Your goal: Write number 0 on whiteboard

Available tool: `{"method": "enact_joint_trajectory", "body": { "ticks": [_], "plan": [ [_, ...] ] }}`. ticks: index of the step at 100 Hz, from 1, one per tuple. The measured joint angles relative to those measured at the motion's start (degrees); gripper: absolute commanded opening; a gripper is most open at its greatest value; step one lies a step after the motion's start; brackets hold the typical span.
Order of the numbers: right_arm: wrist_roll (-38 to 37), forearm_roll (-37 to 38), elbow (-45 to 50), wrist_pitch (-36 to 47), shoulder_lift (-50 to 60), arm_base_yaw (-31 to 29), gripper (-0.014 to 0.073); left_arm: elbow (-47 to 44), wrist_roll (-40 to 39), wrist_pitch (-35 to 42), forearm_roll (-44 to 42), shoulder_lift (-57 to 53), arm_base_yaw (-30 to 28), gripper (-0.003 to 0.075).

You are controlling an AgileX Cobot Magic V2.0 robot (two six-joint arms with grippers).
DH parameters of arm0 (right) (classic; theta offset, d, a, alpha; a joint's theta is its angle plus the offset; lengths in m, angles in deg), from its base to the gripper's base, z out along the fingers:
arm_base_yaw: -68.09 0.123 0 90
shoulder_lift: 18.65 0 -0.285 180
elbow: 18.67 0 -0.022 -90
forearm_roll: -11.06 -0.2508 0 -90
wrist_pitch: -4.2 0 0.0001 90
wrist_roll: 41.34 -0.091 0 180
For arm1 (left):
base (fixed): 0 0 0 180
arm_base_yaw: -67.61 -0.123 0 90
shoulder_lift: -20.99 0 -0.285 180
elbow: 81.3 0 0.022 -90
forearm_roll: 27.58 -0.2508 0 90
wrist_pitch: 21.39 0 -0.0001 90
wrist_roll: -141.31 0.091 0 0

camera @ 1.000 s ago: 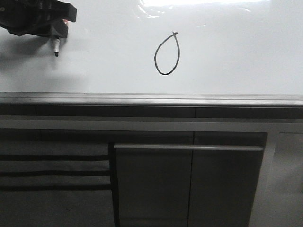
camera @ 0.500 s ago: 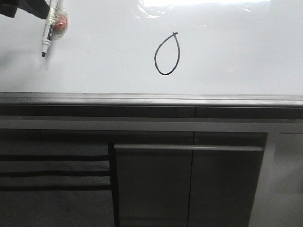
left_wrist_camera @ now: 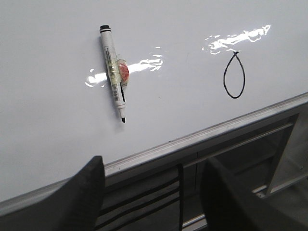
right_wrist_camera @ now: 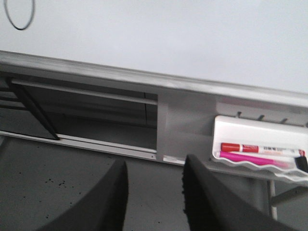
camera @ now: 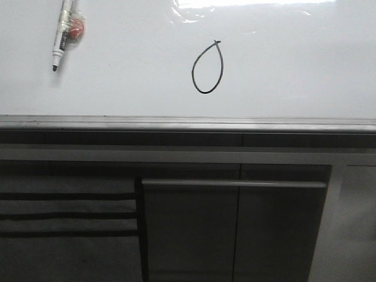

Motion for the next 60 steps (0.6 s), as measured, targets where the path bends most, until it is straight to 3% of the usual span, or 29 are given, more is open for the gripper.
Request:
{"method": "enact_joint_trajectory", "body": {
  "ticks": [17,19,41,60],
  "plan": [
    [-3.56,1.27,5.14,2.25,3.14,0.0,-0.0069,-5.92,-2.7,0.81,-0.92,-8.86,-1.44,0.0012],
    [-3.68,1.27,5.68,2.82,3.46,0.0,-0.0071,-6.27,-2.94,0.95,-0.91,-9.49,-1.74,-0.0022],
    [-4.12,1.27,10.08,10.56,4.6,0.0,-0.0073,-10.29,-3.27,5.31,-0.49,-11.2,-4.55,-0.002],
    [-4.34,1.27,11.24,11.39,4.6,0.0,-0.0073,-11.17,-3.32,5.65,-0.1,-11.19,-4.64,-0.002]
  ]
}}
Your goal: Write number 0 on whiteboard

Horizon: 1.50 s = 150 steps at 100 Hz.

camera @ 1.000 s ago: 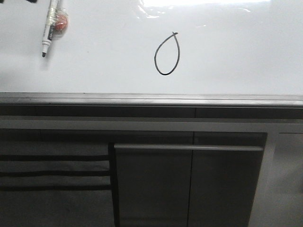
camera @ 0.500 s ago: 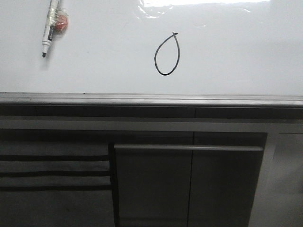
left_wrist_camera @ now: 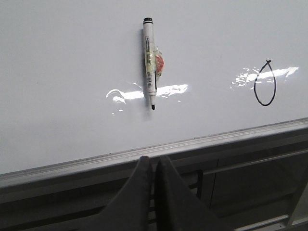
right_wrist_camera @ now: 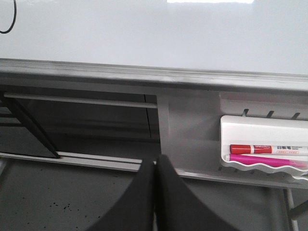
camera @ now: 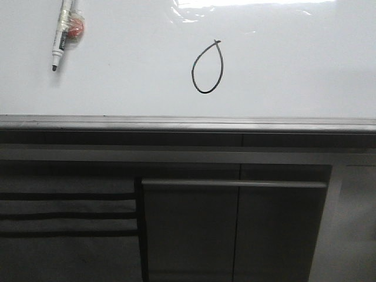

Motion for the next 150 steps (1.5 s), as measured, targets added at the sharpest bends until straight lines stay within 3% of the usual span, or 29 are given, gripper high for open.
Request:
{"method": "enact_joint_trajectory", "body": {
  "ticks": [34,64,78,93,105,150],
  "plan": [
    [-0.15,0.0,0.03,0.0,0.0,0.0,-0.0073,-0.14,-0.09,0.12,0.04,-0.63,0.0,-0.002],
    [-0.15,0.09,0.03,0.0,0.0,0.0,-0.0073,-8.1,-0.13,0.74,-4.48,-17.9,-4.82,-0.002],
    [-0.15,0.09,0.03,0.0,0.0,0.0,-0.0073,-15.45,-5.61,6.59,-6.04,-18.5,-5.17,-0.002],
    [-0.15,0.09,0.03,0.0,0.0,0.0,-0.0073,-23.8,-14.81,15.46,-13.42,-18.5,-4.19,-0.002],
    [-0.15,0.09,0.03,0.0,0.0,0.0,-0.0073,-24.58,-16.53,19.41,-15.92,-18.5,-3.03,-0.002],
    [-0.15,0.09,0.03,0.0,0.0,0.0,-0.0073,-24.58,-17.23,15.88,-16.39,-18.5,-2.92,-0.002]
  ]
}}
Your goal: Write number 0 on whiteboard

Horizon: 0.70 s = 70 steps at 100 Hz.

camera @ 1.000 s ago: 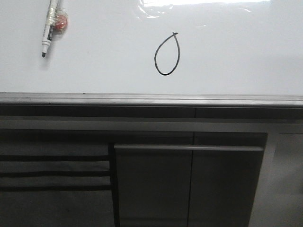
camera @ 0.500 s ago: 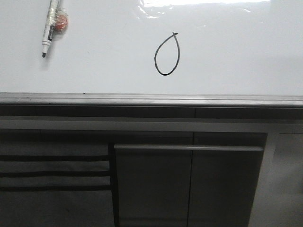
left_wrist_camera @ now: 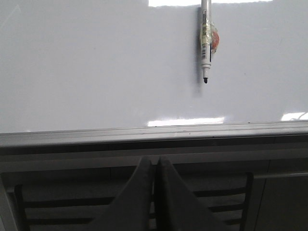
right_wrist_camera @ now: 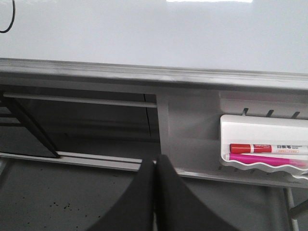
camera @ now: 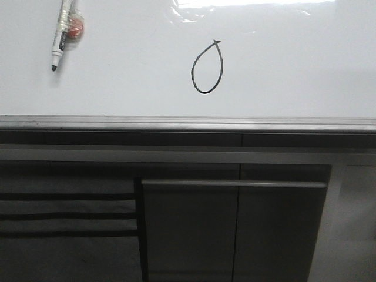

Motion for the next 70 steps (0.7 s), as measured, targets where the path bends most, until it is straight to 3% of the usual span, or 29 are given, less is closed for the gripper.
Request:
{"method": "enact_joint_trajectory", "body": {
  "ticks": [40,70],
  "plan": [
    [-0.08,0.04,0.37,0.13,0.93,0.0,-0.0073,0.0,0.0,-0.14,0.0,0.0,0.0,-0.002],
    [-0.08,-3.51,12.13,7.46,19.9,-6.51,-0.0073,0.0,0.0,-0.33,0.0,0.0,0.0,-0.002]
  ]
}}
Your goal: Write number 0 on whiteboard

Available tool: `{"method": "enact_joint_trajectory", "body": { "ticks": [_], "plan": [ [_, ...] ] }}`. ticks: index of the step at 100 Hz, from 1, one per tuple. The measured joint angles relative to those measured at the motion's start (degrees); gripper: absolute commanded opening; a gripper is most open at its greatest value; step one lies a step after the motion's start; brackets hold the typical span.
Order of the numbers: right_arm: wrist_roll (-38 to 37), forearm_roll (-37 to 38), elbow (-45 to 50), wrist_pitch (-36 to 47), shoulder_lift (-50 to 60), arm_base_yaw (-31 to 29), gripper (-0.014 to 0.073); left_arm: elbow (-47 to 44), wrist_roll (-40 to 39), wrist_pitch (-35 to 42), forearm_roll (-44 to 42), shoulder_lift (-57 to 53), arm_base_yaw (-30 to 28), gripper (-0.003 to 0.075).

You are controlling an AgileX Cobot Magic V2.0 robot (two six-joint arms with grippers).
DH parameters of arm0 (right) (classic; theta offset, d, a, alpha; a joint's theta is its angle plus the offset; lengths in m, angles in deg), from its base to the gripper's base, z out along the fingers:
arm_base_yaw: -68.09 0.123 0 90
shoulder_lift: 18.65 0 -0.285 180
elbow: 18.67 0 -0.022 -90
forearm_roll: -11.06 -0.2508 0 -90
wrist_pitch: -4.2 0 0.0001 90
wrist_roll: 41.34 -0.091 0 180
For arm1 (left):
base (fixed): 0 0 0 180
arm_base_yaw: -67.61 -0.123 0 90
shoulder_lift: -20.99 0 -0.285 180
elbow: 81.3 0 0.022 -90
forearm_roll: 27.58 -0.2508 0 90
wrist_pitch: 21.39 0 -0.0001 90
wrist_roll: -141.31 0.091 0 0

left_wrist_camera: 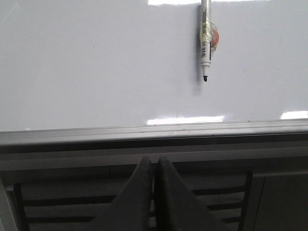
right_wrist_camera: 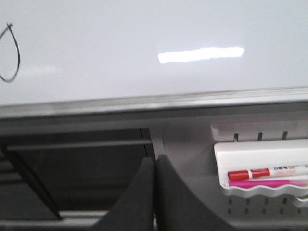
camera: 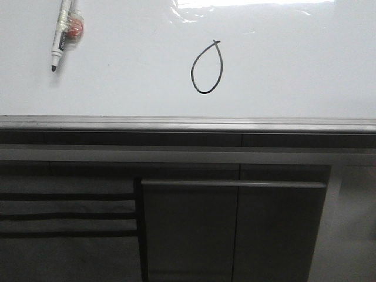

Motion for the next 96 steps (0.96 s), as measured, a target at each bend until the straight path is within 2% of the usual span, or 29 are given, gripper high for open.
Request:
{"method": "enact_joint_trajectory", "body": {
  "ticks": [13,20,46,96],
  "plan": [
    [0.0,-2.94,11.01,14.87,6.11,-2.45,-0.0073,0.0,0.0,0.0,0.0,0.0,0.0,-0.002],
    [0.0,-3.41,15.38,20.04,7.94,-2.7,-0.0073,0.0,0.0,0.0,0.0,0.0,0.0,-0.002],
    [0.65,0.0,15.89,19.87,8.42,-2.7,-0.0073,0.0,0.0,0.0,0.0,0.0,0.0,-0.002],
    [1.06,0.0,15.89,19.8,8.42,-2.7,-0.0073,0.0,0.0,0.0,-0.04,0.0,0.0,-0.002]
  ]
}}
